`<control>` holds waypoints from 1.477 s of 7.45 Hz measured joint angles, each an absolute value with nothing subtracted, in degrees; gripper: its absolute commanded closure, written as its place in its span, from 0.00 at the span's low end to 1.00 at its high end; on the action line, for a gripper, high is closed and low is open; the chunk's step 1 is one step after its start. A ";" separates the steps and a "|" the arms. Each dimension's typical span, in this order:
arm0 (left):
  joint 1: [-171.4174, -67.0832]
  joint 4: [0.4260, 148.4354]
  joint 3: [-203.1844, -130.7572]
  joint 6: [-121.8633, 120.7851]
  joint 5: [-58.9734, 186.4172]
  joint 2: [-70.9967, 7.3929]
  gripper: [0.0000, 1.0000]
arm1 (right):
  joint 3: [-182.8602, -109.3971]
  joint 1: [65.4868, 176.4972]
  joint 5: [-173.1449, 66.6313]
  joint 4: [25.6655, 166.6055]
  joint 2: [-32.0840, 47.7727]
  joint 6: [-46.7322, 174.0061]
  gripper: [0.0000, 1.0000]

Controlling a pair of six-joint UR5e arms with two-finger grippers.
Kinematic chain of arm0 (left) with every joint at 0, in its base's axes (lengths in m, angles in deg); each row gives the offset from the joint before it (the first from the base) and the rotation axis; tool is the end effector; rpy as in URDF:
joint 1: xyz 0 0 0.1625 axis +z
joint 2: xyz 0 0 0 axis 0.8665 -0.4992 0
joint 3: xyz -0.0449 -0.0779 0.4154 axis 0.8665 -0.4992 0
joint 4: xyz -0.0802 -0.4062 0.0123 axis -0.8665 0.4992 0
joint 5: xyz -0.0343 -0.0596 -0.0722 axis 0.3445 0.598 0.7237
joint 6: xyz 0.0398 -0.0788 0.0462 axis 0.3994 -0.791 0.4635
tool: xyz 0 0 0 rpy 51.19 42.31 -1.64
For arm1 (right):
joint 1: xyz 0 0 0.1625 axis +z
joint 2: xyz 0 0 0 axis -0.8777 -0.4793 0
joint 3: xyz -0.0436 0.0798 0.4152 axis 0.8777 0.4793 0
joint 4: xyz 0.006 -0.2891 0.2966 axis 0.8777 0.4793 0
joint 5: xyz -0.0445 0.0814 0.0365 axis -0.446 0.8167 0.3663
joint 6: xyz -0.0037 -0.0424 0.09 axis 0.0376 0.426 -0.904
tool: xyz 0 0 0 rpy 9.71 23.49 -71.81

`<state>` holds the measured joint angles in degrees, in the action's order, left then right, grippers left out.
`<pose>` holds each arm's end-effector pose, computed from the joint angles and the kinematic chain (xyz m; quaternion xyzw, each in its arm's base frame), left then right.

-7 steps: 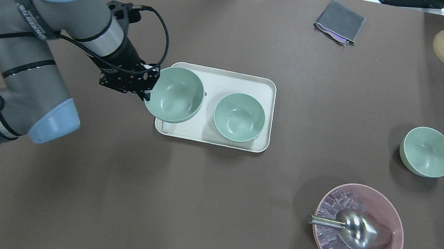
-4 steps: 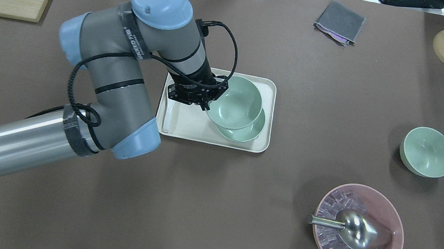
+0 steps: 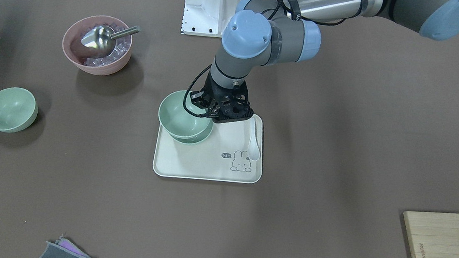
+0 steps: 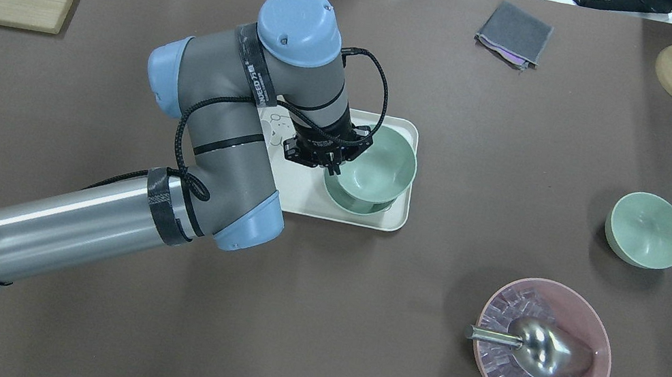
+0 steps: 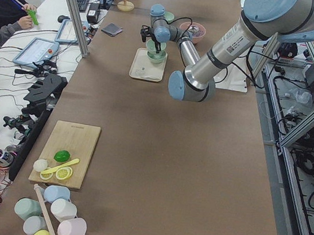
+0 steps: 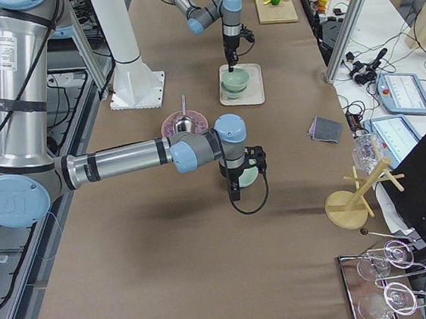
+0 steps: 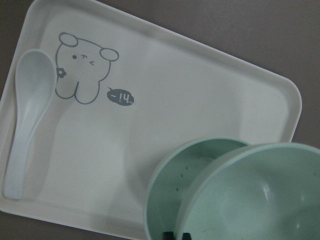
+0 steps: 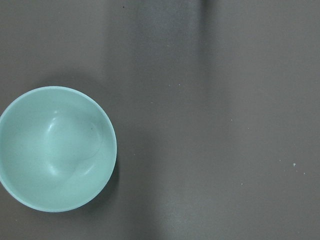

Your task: Stack green bowls together

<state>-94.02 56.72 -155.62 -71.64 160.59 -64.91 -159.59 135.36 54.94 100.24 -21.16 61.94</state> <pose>0.5815 -0.4953 0.1340 -0.0733 0.4660 -0.1232 0.8731 -0.0564 -0.4423 0.5739 0.0275 -0.3729 -0.0333 0.9269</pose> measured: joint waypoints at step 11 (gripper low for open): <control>-92.85 58.28 -154.21 -71.33 159.26 -64.26 1.00 | -159.57 135.36 54.89 100.25 -20.88 61.94 0.00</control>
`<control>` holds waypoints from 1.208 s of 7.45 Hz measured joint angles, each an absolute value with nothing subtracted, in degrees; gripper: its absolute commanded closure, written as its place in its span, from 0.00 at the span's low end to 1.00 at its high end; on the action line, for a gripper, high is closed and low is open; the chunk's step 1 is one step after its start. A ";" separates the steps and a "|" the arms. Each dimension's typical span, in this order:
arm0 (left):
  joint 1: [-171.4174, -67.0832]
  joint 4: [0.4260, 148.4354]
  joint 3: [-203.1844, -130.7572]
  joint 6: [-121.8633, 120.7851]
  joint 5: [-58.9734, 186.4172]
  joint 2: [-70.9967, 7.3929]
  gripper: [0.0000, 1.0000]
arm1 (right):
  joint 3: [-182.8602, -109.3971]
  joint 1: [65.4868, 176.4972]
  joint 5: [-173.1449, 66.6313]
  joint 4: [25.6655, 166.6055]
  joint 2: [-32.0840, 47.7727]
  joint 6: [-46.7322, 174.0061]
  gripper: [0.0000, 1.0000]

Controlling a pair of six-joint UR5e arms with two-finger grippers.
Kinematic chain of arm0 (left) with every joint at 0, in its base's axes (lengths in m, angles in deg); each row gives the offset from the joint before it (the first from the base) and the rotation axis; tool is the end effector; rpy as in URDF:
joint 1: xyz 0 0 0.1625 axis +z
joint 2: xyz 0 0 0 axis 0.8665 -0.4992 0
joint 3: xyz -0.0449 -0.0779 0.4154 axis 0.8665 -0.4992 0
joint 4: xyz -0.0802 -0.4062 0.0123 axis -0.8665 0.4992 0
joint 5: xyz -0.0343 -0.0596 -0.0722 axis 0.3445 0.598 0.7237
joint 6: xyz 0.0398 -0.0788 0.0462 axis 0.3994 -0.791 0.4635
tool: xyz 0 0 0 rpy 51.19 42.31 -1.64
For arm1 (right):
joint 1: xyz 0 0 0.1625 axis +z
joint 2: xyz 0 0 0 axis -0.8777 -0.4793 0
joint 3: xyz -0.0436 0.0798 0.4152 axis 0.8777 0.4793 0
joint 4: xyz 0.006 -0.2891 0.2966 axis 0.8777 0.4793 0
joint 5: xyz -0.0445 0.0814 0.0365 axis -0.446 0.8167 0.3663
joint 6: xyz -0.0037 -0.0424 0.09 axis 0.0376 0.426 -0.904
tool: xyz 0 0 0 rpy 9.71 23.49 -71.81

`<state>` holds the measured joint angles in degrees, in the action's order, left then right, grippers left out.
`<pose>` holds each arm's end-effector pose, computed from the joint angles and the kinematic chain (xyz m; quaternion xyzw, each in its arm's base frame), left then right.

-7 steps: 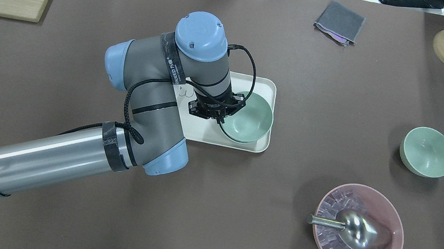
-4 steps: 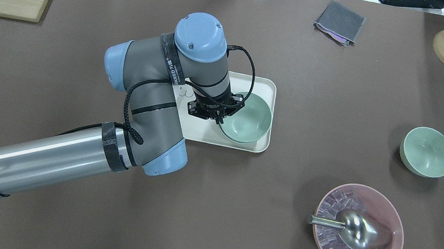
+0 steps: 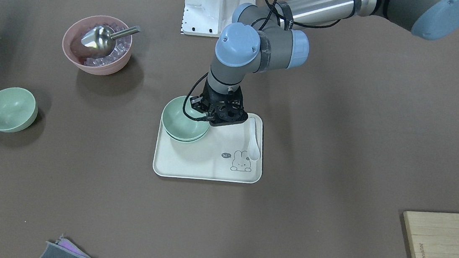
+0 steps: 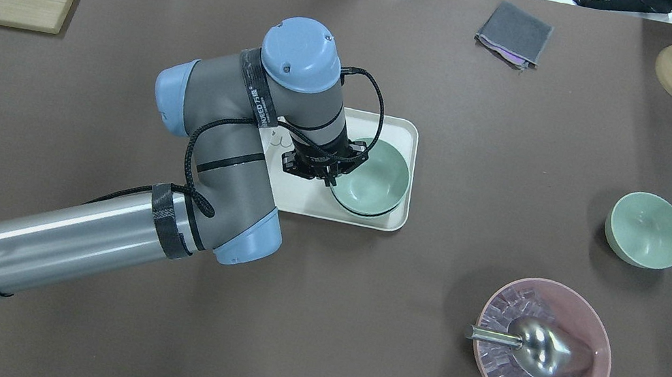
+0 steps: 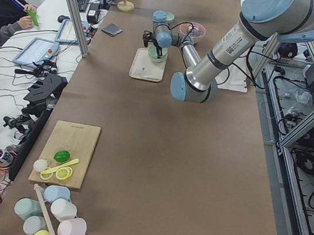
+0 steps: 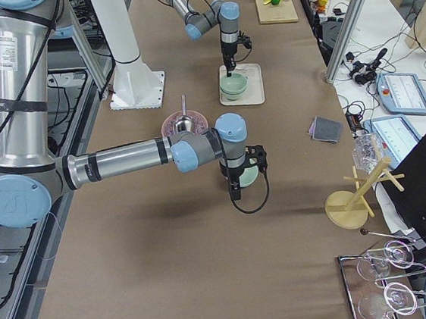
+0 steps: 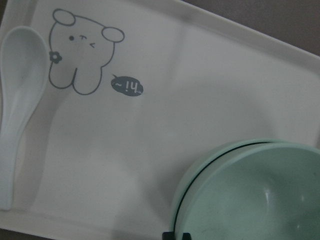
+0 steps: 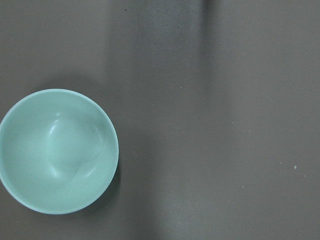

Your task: Stack green bowls together

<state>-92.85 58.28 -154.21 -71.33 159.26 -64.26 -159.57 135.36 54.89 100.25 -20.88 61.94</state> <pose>0.5966 -0.4890 0.1502 -0.0684 0.4599 -0.1186 0.8774 -0.0569 -0.4442 0.5720 0.0296 -0.3730 -0.0340 0.9267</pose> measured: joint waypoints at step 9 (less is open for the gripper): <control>-92.66 58.47 -153.96 -71.54 159.26 -64.24 0.66 | -159.57 135.36 54.85 100.25 -20.86 61.95 0.00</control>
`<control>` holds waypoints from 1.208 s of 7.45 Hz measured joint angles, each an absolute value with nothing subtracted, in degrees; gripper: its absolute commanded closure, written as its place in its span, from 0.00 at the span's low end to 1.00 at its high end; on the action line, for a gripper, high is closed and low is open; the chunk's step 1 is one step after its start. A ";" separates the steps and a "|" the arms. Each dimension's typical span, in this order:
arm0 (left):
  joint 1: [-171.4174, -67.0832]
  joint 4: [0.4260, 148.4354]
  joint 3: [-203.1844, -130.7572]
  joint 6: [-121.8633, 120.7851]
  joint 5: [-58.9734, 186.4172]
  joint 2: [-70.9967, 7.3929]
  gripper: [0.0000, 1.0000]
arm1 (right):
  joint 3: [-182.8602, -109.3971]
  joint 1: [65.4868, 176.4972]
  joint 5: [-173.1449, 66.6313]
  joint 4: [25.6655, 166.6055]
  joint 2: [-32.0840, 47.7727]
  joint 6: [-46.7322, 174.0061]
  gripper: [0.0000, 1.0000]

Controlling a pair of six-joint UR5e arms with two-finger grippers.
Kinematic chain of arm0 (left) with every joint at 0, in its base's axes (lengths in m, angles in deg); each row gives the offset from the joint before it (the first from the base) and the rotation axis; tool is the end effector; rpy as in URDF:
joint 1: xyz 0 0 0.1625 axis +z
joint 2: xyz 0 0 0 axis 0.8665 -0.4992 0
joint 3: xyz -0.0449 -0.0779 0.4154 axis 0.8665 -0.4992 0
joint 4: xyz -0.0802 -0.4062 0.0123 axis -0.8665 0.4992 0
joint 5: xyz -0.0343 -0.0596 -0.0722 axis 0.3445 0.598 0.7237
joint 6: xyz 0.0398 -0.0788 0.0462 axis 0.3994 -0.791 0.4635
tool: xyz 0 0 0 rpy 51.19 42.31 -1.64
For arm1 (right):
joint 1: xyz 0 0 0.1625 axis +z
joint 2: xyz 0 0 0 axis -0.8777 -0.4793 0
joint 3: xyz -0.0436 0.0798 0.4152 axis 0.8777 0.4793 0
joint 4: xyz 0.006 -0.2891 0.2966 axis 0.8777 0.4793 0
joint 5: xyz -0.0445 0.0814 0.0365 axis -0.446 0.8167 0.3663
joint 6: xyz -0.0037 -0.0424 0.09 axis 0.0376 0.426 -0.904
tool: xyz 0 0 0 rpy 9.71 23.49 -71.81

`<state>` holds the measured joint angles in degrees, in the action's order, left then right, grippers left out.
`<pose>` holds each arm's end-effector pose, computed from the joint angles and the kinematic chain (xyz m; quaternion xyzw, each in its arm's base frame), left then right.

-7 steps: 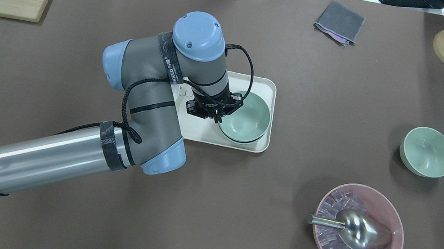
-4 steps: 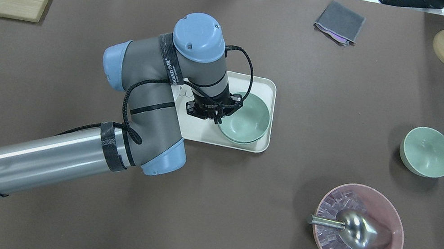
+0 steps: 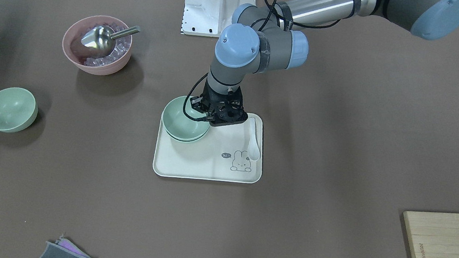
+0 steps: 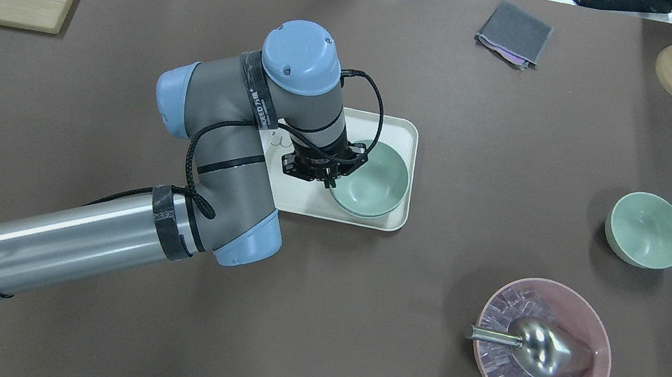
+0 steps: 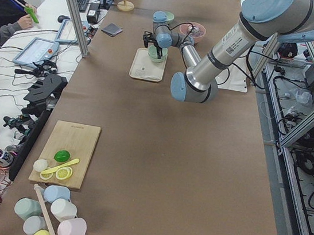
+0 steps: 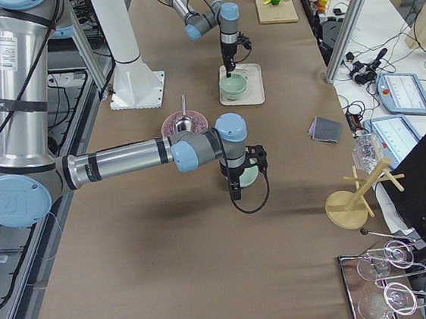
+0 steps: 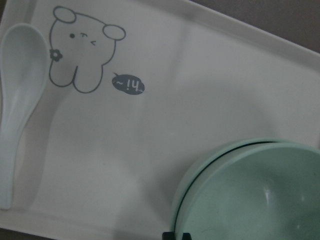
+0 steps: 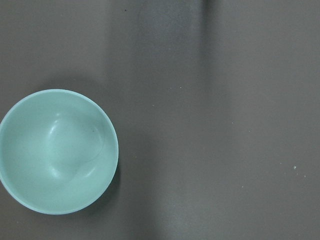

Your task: Stack green bowls together

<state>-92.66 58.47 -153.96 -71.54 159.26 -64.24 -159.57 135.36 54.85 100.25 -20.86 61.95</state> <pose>0.5991 -0.4877 0.1519 -0.0703 0.4591 -0.1190 0.8776 -0.0569 -0.4444 0.5719 0.0299 -0.3727 -0.0341 0.9268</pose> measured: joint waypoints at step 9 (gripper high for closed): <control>-103.28 63.77 -171.88 -65.05 170.94 -47.13 0.02 | -158.58 135.02 54.90 100.25 -20.86 61.89 0.00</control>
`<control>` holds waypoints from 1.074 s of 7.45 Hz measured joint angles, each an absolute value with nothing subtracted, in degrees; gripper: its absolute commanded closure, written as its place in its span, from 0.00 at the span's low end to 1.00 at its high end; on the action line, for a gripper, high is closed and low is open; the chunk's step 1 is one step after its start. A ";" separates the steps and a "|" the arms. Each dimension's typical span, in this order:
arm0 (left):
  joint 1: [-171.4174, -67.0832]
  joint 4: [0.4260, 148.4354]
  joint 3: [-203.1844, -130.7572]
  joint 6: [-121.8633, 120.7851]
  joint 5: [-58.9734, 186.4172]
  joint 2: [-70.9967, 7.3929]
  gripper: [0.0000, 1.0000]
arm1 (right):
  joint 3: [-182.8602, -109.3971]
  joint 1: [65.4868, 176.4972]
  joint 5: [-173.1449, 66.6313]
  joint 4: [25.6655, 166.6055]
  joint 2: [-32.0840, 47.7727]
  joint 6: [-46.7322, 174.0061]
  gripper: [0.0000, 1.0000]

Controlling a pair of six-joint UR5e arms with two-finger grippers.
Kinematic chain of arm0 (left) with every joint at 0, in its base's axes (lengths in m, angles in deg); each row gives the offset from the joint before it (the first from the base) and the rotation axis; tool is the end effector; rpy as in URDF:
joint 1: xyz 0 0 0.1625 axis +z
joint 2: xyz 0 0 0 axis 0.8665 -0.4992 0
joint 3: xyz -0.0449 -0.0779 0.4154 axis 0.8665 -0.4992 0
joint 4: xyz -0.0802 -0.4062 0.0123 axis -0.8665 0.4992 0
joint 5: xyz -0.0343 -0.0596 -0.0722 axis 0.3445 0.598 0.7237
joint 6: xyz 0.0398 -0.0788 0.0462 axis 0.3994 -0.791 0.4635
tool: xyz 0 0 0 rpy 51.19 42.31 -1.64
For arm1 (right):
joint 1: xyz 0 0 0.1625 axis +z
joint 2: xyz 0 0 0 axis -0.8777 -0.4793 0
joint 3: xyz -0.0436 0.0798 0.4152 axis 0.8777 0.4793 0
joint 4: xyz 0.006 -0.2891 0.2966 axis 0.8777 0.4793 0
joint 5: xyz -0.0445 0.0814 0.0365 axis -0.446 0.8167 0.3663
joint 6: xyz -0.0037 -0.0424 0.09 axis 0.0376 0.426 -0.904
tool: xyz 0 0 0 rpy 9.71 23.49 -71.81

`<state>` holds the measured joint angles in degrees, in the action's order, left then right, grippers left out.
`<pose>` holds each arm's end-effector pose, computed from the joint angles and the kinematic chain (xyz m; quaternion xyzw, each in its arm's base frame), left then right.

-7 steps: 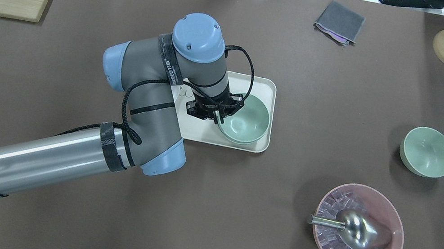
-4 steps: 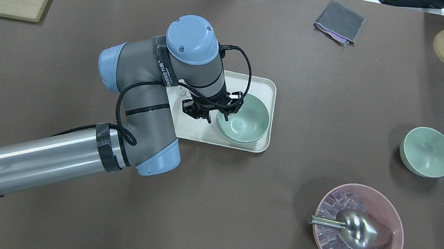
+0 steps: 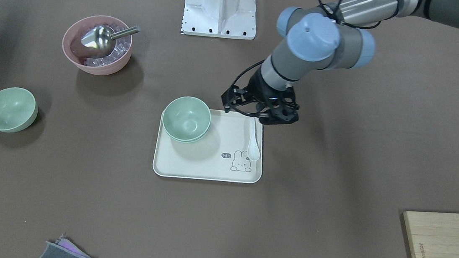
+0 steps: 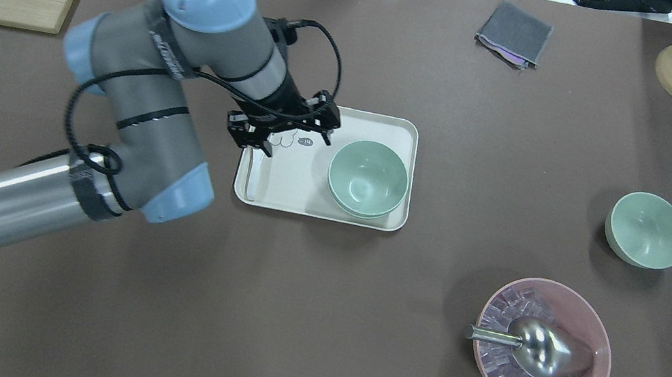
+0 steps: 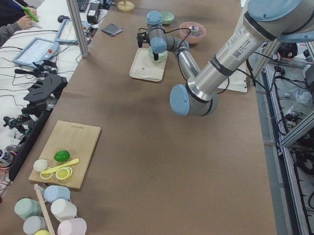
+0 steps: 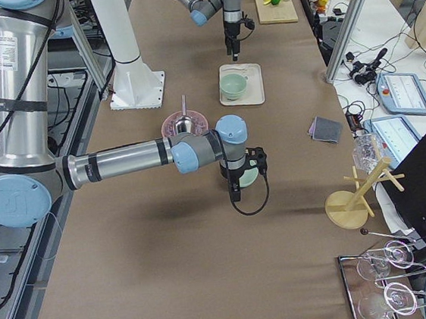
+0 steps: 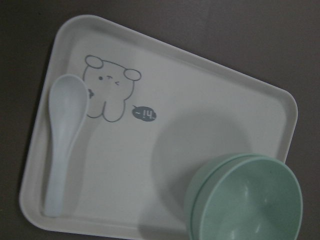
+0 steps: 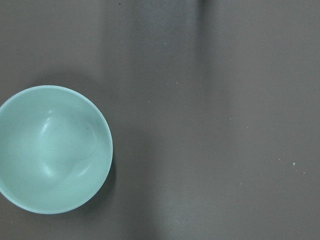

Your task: Stack green bowls together

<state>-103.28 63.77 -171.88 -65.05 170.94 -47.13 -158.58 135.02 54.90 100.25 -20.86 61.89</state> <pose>0.4324 -0.5037 0.2147 -0.0581 0.5301 -0.0818 0.8420 -0.0596 -0.4441 0.5806 0.0207 -0.3713 -0.0334 0.9277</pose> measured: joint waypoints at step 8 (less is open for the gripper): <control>-125.49 61.79 -182.54 -12.42 180.05 -12.24 0.02 | -145.75 125.62 52.55 82.46 -14.14 42.71 0.17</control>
